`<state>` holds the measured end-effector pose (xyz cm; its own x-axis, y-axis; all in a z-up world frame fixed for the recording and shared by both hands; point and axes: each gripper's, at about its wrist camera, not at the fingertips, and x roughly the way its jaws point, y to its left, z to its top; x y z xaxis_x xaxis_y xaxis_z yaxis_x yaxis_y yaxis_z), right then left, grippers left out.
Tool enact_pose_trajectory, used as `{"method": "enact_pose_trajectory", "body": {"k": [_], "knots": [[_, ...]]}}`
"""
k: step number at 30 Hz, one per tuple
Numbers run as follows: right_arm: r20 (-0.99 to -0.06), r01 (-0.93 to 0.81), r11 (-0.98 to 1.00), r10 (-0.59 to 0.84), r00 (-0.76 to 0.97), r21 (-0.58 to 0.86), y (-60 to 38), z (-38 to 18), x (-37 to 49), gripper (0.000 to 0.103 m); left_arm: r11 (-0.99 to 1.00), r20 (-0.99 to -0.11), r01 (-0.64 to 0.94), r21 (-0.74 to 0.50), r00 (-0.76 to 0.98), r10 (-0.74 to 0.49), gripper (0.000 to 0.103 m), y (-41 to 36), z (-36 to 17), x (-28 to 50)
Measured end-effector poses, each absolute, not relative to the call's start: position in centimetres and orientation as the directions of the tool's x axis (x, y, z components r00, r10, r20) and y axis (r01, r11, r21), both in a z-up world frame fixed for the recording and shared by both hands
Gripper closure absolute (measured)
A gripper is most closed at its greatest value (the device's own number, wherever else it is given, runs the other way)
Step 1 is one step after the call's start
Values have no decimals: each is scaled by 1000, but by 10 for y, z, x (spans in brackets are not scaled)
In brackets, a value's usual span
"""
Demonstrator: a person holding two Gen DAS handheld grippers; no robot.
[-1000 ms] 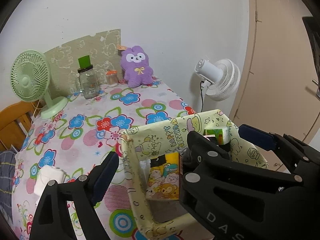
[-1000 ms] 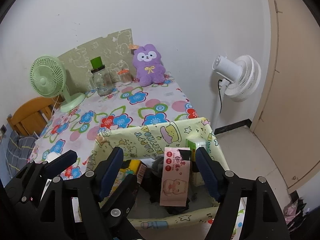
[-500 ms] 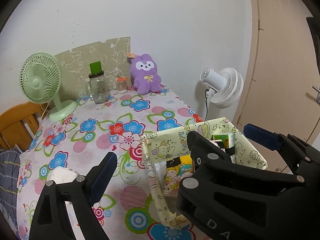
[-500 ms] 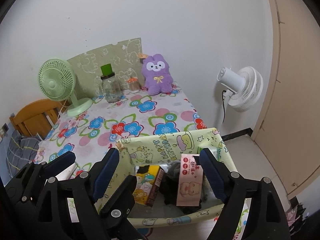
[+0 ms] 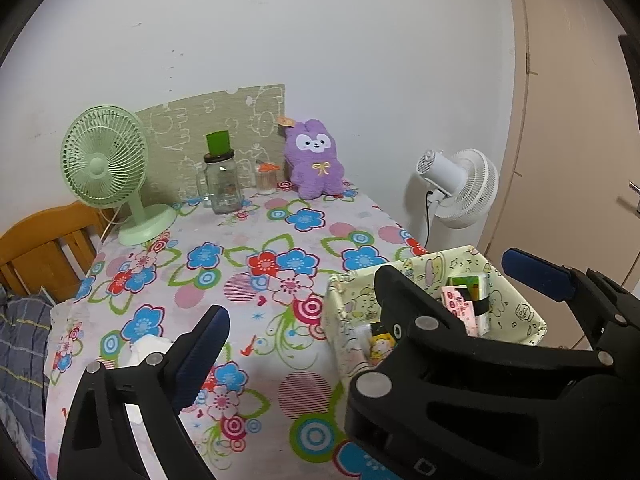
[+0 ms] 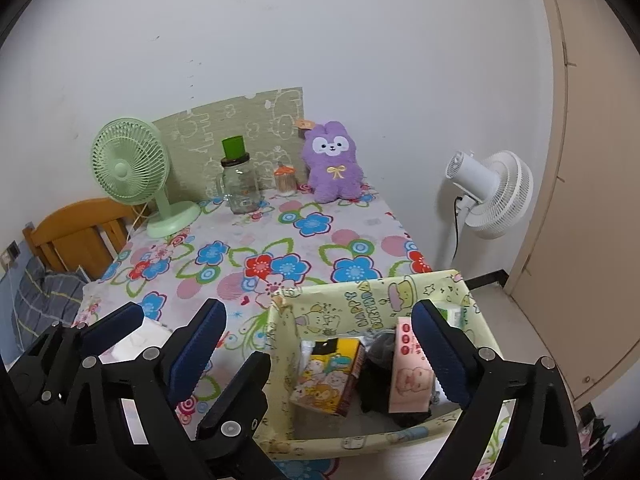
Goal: Organize soft objects
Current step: 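Lower the pink packet into the paper box and open the right gripper, then move both grippers back over the white cloth on the table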
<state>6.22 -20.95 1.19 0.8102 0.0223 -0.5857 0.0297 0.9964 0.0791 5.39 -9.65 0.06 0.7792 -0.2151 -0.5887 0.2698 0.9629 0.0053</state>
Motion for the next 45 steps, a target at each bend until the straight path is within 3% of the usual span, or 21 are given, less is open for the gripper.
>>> {"method": "enact_pose_trajectory", "body": {"k": [27,45], "knots": [[-556,-65,996,85,827,56,-133,19,70,5,985,-553,172,0,821,-144,1,-21,5,56],[-582,-148,987,154,799,57,-85,2,86,5,995,-576,95,-6,814,-81,1,24,-11,65]]}}
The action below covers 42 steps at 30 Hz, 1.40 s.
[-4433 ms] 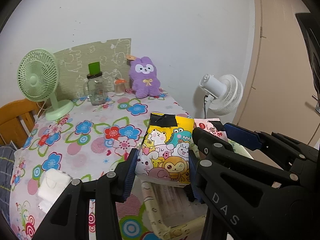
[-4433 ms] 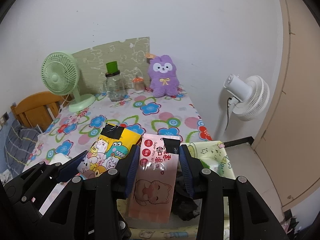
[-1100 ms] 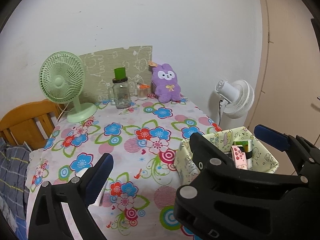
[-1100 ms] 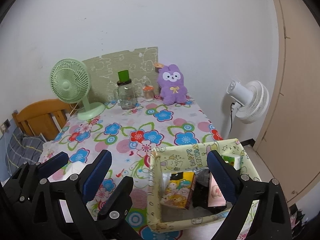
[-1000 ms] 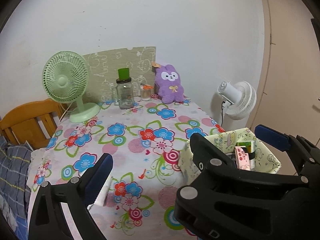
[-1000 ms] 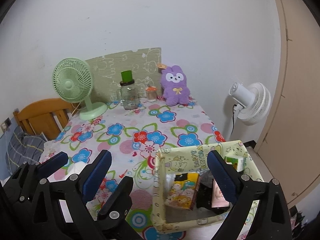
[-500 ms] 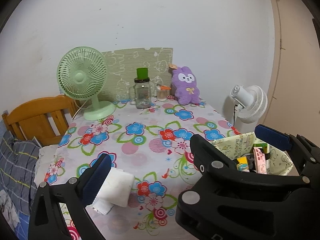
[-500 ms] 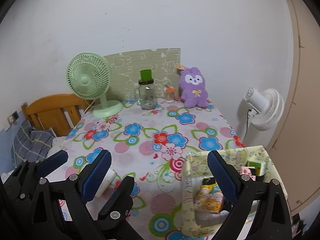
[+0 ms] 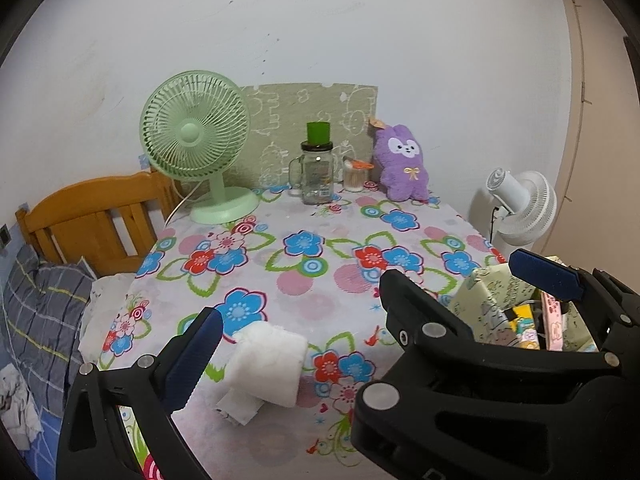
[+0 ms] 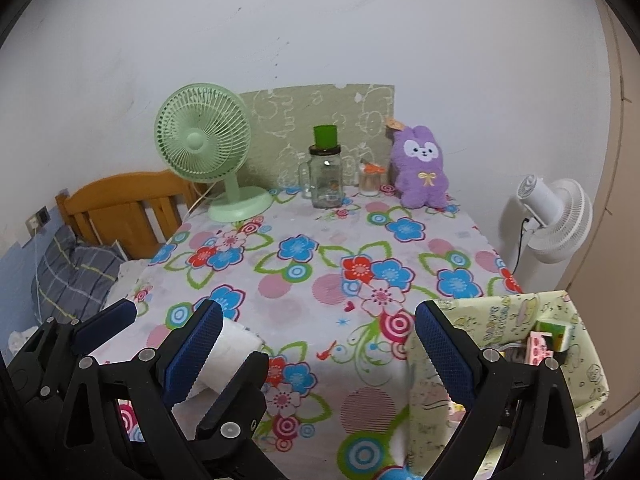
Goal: Organize soft objects
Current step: 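Move both grippers back over the white cloth on the table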
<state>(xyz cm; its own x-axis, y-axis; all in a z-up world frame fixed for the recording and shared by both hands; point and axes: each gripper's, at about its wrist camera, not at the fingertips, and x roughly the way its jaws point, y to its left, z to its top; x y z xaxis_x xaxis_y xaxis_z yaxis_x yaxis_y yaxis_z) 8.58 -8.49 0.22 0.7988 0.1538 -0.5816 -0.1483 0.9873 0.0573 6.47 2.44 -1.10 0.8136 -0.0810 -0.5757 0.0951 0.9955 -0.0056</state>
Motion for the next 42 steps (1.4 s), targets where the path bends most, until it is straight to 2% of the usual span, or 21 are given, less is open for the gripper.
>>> {"method": "enact_pose_trajectory", "body": {"k": [26,42], "knots": [[-672,-275,957,263,692,92,-24,-58,122,5,1000,-684,-18,-8,730,8,1,79,-67,87],[-727,-302,950,265,633,82,3,-95,136,5,998,-737,-57,-18,675,26,1,104,-102,98]]}}
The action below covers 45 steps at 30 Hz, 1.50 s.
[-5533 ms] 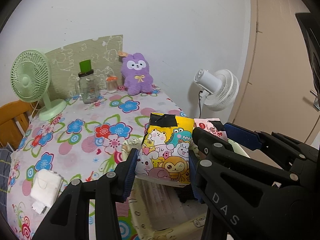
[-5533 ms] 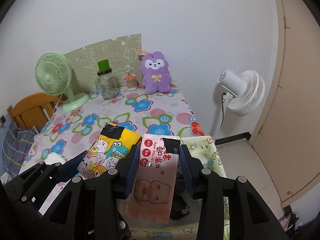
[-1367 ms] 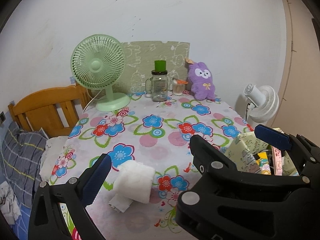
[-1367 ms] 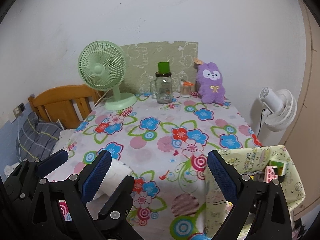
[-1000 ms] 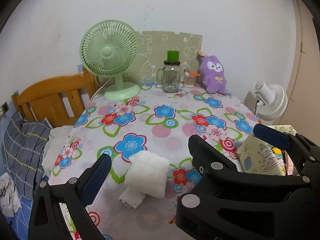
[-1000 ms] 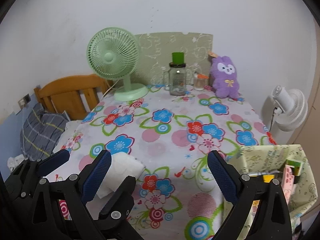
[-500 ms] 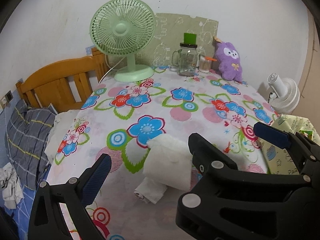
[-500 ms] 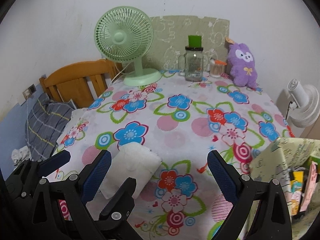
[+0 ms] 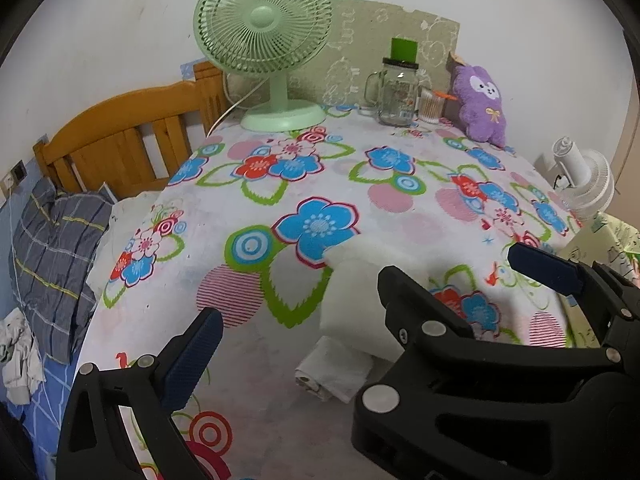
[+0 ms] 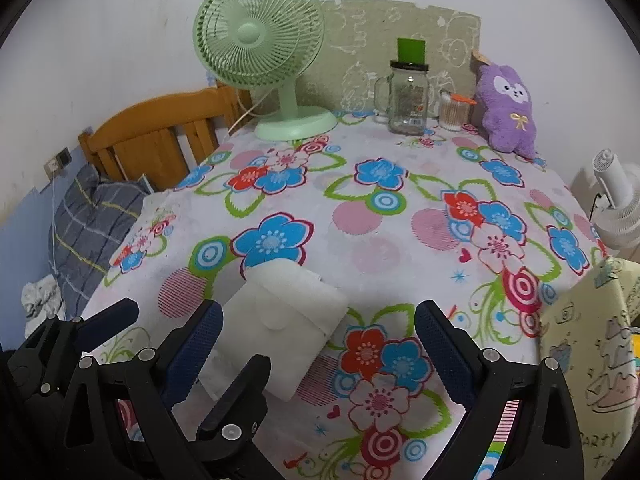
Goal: Organize soft objects
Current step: 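Move both grippers back over the white cloth on the table, then grasp the white tissue sheet with the right gripper while the left grasps the rolled white cloth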
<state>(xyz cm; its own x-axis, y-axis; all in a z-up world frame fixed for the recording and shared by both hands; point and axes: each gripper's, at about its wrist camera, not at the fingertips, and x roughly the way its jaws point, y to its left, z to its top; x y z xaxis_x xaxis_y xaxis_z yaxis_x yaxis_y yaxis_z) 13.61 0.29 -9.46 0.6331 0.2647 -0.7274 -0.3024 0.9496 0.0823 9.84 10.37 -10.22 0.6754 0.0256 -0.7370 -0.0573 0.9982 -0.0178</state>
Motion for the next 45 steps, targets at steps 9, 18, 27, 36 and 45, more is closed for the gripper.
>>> {"method": "enact_pose_trajectory", "body": {"k": [9,18,27,36,45], "knots": [[-752,-323,943,269,601,78,17,-113,147,5,997,-763,-71,-9,645,39,1,115,-118,106],[-787,-328,938,284,547,110,23,-131,158,12,996,-779,-94,-10,625,51,2,123,-128,110],[-811,-332,937,279,515,111,25,-139,161,50,995,-791,-96,-5,610,55,3,122,-133,111],[-805,-350,930,292,516,113,18,-135,156,89,997,-788,-78,10,613,56,4,111,-130,109],[-779,-307,947,264,568,97,-3,-122,149,94,998,-780,-63,8,624,46,3,97,-124,110]]}}
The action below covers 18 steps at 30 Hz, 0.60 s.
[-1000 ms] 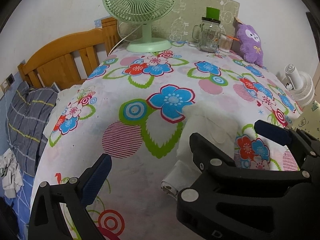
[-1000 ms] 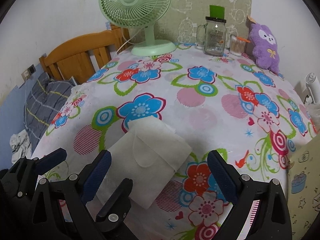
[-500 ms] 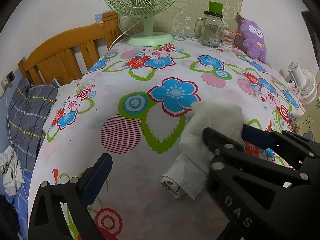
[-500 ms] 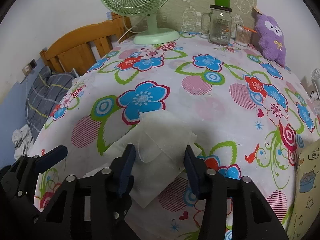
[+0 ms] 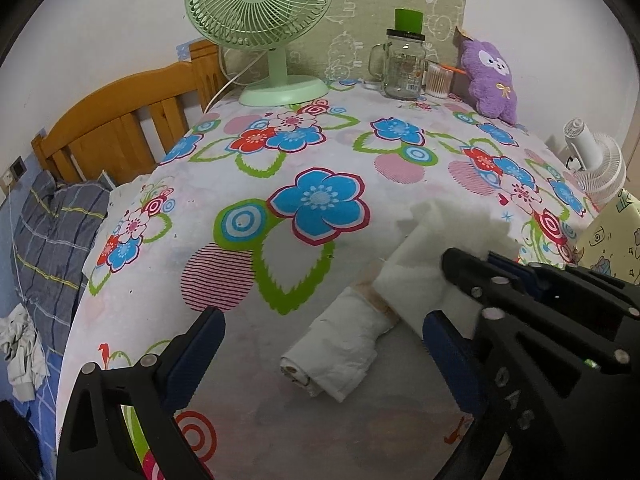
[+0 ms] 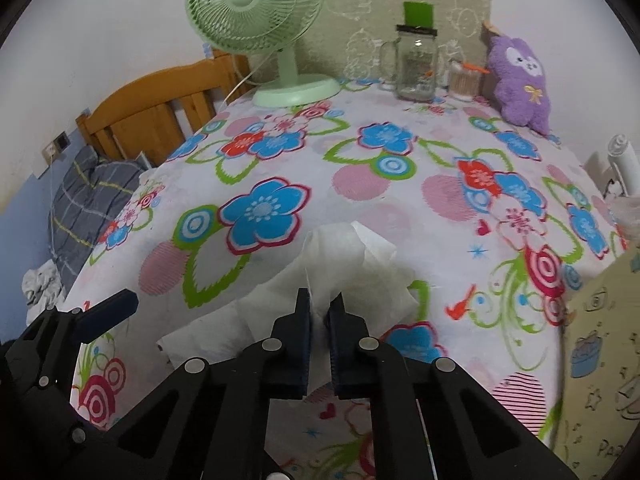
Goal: Organize soft objects
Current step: 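Grasp the white tissue sheet with the right gripper while the left grasps the rolled white cloth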
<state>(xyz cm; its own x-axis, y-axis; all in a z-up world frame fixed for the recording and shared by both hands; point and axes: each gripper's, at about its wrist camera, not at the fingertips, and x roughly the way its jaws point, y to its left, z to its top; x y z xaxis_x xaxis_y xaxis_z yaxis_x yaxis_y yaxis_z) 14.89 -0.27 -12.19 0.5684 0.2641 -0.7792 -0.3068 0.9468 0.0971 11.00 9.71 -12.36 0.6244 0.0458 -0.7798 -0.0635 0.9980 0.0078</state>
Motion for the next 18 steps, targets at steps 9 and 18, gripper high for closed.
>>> {"method": "enact_pose_trajectory", "body": {"k": [9,18], "knots": [[-777,-256,964,218,591,76,-24,-120,150,94,999,-786,-40,18,617,39,4,82,-129,115],[-785,-237,968,205,584,77,-31,-125,153,94,1000,-814,-18,-13,581,0,29,78,-140,123]]}}
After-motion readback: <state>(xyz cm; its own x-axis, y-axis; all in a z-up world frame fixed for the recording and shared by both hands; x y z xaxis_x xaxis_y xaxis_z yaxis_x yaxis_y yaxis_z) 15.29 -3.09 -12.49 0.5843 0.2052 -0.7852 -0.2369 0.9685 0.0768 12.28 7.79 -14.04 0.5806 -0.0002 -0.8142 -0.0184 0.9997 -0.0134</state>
